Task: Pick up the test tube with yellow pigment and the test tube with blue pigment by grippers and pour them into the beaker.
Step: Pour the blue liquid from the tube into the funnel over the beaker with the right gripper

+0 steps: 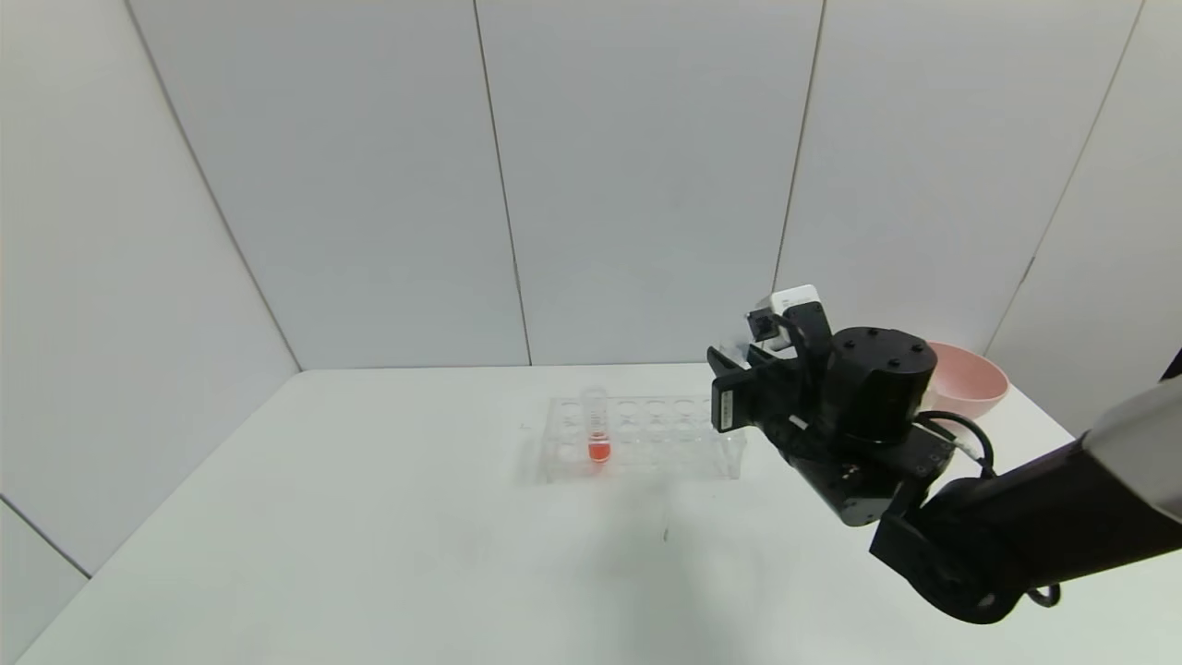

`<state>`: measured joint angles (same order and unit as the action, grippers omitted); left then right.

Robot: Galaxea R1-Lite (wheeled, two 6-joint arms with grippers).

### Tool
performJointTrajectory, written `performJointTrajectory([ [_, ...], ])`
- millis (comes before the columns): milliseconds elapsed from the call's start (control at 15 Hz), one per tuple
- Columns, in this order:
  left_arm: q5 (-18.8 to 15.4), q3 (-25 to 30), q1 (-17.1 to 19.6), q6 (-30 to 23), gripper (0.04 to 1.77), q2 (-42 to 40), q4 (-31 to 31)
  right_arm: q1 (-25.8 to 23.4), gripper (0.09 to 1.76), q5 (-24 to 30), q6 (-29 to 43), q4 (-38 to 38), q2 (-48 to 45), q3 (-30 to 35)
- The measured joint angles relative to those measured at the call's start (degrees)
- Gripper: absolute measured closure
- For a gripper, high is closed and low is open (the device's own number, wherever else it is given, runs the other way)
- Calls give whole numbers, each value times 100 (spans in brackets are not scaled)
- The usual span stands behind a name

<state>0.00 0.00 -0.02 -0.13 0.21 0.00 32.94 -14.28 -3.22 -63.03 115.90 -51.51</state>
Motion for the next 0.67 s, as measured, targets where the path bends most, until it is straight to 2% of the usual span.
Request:
performJointTrajectory([
  [267, 0, 0, 0, 0, 5, 0, 0, -783, 135, 2015, -9, 697, -868, 675],
  [667, 0, 0, -2, -2, 5, 0, 0, -2605, 135, 4668, -63, 1941, -1882, 1024],
])
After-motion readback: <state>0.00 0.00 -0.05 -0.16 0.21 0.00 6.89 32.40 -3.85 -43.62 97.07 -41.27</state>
